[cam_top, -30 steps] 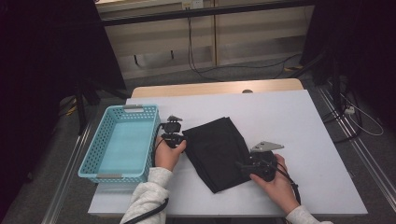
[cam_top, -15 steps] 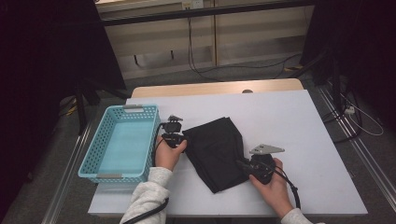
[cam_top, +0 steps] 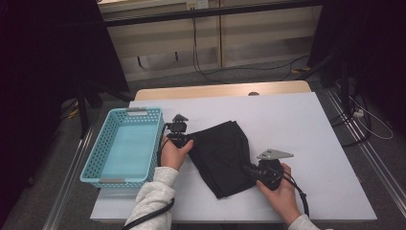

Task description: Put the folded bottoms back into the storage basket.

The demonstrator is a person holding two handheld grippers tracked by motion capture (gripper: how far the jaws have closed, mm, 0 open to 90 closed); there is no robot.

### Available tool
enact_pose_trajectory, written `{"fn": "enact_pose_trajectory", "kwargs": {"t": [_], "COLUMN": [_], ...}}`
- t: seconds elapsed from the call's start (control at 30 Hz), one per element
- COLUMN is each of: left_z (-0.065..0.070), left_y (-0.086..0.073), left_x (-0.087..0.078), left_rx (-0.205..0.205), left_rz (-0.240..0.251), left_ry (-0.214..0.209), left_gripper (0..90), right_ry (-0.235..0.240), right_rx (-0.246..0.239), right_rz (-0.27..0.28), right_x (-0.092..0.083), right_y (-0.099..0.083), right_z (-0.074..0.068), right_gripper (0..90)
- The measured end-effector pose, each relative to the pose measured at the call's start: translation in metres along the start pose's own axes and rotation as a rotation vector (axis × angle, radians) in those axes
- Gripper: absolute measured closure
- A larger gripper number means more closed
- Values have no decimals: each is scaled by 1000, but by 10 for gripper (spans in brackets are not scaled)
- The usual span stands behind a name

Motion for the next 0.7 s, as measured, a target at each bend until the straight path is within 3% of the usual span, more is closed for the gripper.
{"fn": "enact_pose_trajectory", "kwargs": {"t": [0.1,0.23,0.37,0.7], "left_z": [0,0,-1,11], "left_y": [3,5,12,39], "left_x": [0,0,-3,-22], "left_rx": [-9,-32,-38,-42], "left_rz": [-31,-56,-76,-211], "left_ry": [19,-20,-11,12], "left_gripper": [620,789,823,829], "right_ry": [-3,-8,0,-6], "right_rx": [-2,-16,-8,-26], "right_rz": [-3,1,6,45], "right_x": [0,-1,-1,-6], "right_y": [0,0,0,4], "right_z": [-1,-3,-3,-6], "right_gripper": [795,800,804,808]}}
Point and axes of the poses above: each handheld gripper's, and its own axes: x roughly forward along the jaws, y roughly out of its top, z roughly to its right, the point moved 1 cm from there along x, roughly forward along the jaws, and after that the axes turned 9 degrees about -y, right-handed, at the moved point
